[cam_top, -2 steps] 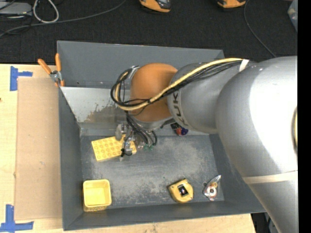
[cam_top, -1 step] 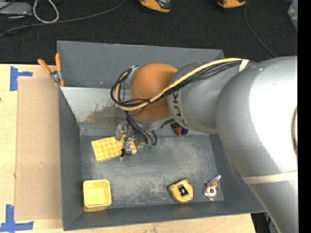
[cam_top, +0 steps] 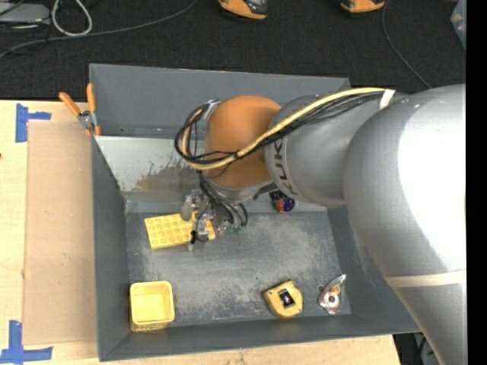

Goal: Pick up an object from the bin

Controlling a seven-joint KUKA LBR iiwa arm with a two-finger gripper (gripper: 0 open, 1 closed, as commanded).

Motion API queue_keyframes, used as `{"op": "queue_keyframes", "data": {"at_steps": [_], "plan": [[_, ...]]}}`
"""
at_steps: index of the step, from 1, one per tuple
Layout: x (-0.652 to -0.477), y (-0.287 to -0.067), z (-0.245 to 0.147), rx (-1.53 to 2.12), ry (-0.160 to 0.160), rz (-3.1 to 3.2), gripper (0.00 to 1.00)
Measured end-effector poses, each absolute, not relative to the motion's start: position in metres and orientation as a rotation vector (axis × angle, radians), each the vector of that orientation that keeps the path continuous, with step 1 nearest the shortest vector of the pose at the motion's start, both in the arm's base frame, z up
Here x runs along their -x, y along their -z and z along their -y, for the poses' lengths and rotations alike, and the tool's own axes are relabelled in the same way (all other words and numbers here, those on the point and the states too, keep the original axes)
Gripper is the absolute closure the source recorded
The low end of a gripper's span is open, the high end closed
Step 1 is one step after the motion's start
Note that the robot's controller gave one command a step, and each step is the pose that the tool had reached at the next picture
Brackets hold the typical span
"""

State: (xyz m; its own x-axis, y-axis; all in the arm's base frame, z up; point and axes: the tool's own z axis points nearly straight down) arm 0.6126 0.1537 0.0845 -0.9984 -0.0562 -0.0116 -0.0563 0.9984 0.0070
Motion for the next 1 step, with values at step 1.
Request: {"op": "queue_keyframes", "data": {"at_steps": [1], "plan": [[-0.6133,-0.1109,-0.1536,0.086,-0.011,-3.129,1.0]]}}
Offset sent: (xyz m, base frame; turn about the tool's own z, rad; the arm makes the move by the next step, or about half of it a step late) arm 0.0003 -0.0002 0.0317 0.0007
